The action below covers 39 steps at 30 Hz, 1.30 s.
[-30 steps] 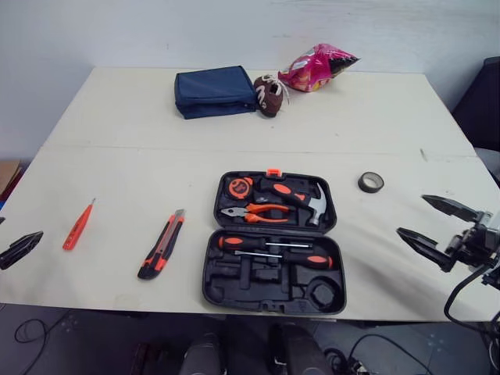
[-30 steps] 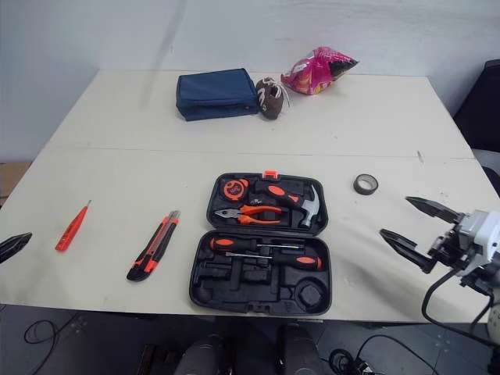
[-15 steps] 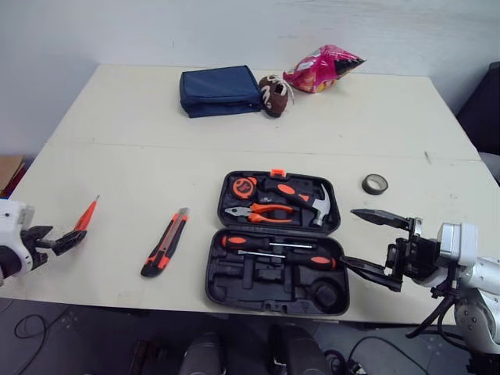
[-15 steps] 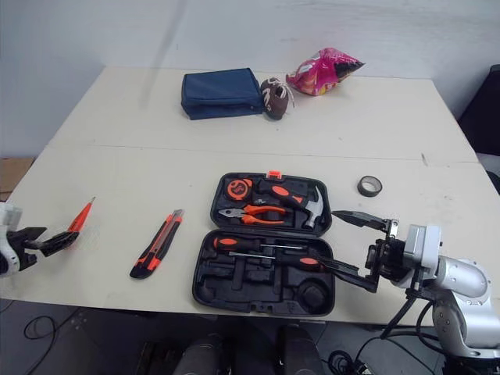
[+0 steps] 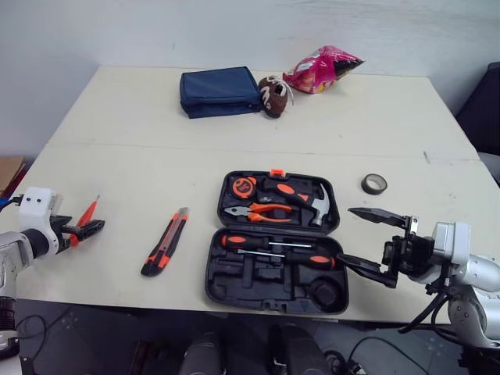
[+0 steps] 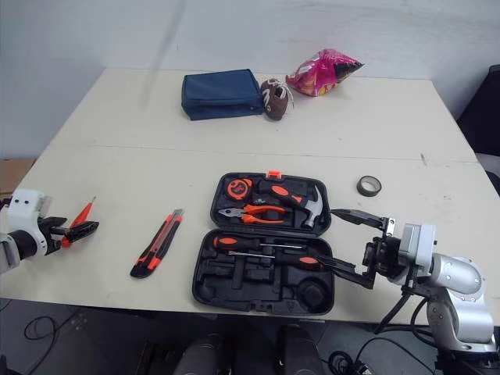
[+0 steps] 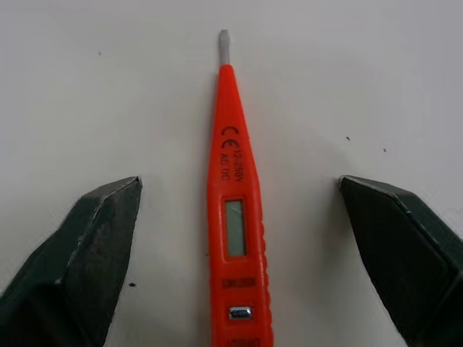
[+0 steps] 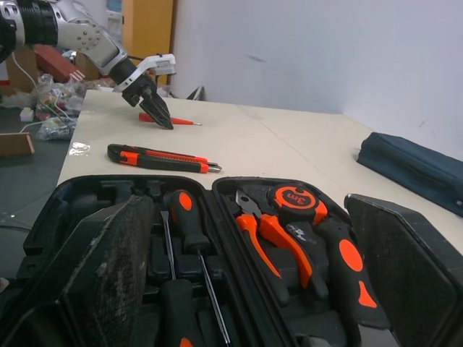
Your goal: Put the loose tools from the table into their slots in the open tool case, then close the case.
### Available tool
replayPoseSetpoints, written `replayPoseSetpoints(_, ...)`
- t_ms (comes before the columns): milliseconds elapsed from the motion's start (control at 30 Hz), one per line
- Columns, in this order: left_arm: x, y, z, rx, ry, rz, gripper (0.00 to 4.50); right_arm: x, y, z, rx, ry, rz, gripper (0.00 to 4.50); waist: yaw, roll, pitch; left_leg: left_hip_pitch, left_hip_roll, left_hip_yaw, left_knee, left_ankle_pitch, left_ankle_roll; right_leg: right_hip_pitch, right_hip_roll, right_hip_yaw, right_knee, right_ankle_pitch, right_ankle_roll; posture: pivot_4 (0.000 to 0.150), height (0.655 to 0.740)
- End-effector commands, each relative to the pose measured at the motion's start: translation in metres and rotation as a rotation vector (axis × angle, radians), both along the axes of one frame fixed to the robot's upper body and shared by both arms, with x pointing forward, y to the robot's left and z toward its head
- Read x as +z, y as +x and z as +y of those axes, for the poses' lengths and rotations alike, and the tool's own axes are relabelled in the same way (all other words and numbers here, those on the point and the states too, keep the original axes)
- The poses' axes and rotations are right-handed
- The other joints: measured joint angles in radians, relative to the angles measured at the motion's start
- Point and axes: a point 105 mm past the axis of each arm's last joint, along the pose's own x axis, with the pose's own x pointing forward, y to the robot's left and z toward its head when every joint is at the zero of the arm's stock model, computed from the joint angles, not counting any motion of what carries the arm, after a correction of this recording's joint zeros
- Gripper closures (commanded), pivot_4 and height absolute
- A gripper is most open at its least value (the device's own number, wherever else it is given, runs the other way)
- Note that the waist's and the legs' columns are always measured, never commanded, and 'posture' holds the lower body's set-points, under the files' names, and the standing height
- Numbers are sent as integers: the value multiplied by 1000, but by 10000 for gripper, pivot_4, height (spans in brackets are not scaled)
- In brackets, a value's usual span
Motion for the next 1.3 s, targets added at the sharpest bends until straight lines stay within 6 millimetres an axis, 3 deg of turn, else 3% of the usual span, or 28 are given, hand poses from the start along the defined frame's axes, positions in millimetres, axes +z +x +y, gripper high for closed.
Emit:
replayPoseSetpoints(33,-26,-12,-4,7,-24,114,17455,6,0,-4,-16,0,-40,0,0,0,0,0,0,0,0,0,0,0,0,0,0,0,0,1500,7400)
replayPoseSetpoints(200,-27,-17,-7,12,-32,118,41407,7,0,-4,-23,-4,-40,0,-1,2,-1,1,0,0,0,0,0,0,0,0,0,0,0,1500,7400)
replayPoseSetpoints(233,-27,-17,-7,12,-32,118,42164,7,0,-4,-23,-5,-39,0,-1,2,-1,1,0,0,0,0,0,0,0,0,0,0,0,1500,7400)
replayPoseSetpoints(367,-11,-13,-8,-5,-1,15,42151,7,0,-5,-29,-12,-30,0,-2,2,-1,1,0,0,0,0,0,0,0,1,0,0,0,1500,7400)
replayPoseSetpoints(467,32,0,-19,-109,70,-220,42151,7,1,-7,-40,-23,-28,0,0,2,-1,0,0,0,0,0,0,0,0,0,0,0,0,1500,7400)
replayPoseSetpoints(533,58,1,-40,-269,146,-325,42151,7,2,-11,-59,-37,-28,0,4,-1,0,-1,0,-1,1,0,0,0,0,0,0,0,0,1500,7400)
replayPoseSetpoints(633,77,-4,-77,-519,216,-401,42151,5,1,-14,-64,-75,-29,0,10,-3,0,-3,0,-2,2,0,0,0,-1,-2,-1,0,0,1500,7400)
replayPoseSetpoints(733,79,-13,-104,-708,239,-400,42151,3,0,-14,-52,-99,-23,0,15,-2,1,-2,0,-1,2,-1,0,0,-1,-1,-2,0,0,1500,7400)
replayPoseSetpoints(833,82,-26,-145,-953,170,-425,42151,2,0,-16,-51,-124,-13,0,15,-1,1,-2,0,-1,2,0,0,0,0,-1,-2,0,0,1500,7400)
replayPoseSetpoints(933,76,-42,-193,-1236,127,-351,42151,-2,-1,-19,-45,-150,10,0,21,-1,1,-2,1,-1,3,0,0,0,1,-1,-1,0,0,1500,7400)
replayPoseSetpoints(1033,73,-50,-234,-1407,84,-287,42151,-5,-3,-20,-38,-159,47,0,28,-1,1,-4,1,-2,5,0,0,1,2,-1,-1,0,0,1500,7400)
replayPoseSetpoints(1300,52,-48,-273,-1511,190,-23,42151,-18,-14,-27,-28,-193,124,0,24,-1,1,-3,2,0,9,0,0,1,9,2,0,0,1,1500,7400)
